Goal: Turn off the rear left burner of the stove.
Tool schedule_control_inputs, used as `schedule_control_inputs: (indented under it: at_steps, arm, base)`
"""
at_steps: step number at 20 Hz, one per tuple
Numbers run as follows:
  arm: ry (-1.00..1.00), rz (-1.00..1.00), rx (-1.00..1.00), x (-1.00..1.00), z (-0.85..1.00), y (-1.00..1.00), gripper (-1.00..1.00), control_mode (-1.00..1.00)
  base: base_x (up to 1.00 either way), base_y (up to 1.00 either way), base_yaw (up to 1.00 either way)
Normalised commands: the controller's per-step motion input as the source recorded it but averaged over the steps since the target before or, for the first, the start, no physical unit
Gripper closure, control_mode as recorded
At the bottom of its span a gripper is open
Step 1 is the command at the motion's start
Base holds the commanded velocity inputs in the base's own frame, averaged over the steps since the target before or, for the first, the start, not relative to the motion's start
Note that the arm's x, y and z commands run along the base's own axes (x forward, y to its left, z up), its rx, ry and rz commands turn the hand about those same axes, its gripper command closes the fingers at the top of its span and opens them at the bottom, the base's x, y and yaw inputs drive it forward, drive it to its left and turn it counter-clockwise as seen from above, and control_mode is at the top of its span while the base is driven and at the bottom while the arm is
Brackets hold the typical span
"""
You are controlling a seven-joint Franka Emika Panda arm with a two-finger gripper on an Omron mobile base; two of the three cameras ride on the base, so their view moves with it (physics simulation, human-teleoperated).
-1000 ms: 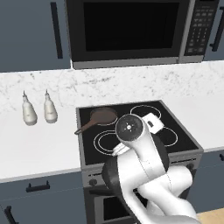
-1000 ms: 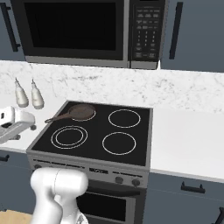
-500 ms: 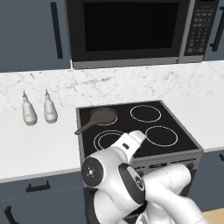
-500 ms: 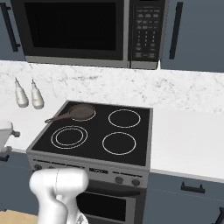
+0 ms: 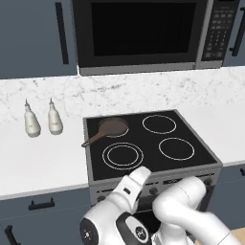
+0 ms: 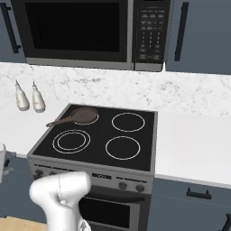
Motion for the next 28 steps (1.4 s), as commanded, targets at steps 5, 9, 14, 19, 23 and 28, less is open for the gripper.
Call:
schedule_control_inputs:
  at_steps: [5, 9, 14, 19, 23, 28]
  arm:
    - [-0.05, 0.08, -0.12, 0.0, -0.68, -0.08, -1.0, -1.0]
    - [-0.08, 0.1, -0.05, 0.0, -0.65, -0.15, -1.0, -1.0]
    - [-0.03, 0.12, -0.04, 0.16, -0.5, -0.11, -1.0, -1.0]
    - [0.0, 0.08, -0.13, 0.31, -0.16, -0.01, -1.0, -1.0]
    - [0.0, 0.07, -0.26, 0.27, -0.27, 0.0, -1.0, -1.0]
    - [0.0, 0.03, -0.27, 0.15, -0.39, 0.02, -1.0, -1.0]
  base:
    - [0.0, 0.0, 0.0]
    - [0.0, 0.0, 0.0]
    - [0.0, 0.0, 0.0]
    - [0.0, 0.0, 0.0]
    - [0.0, 0.0, 0.0]
    - [0.0, 0.0, 0.0]
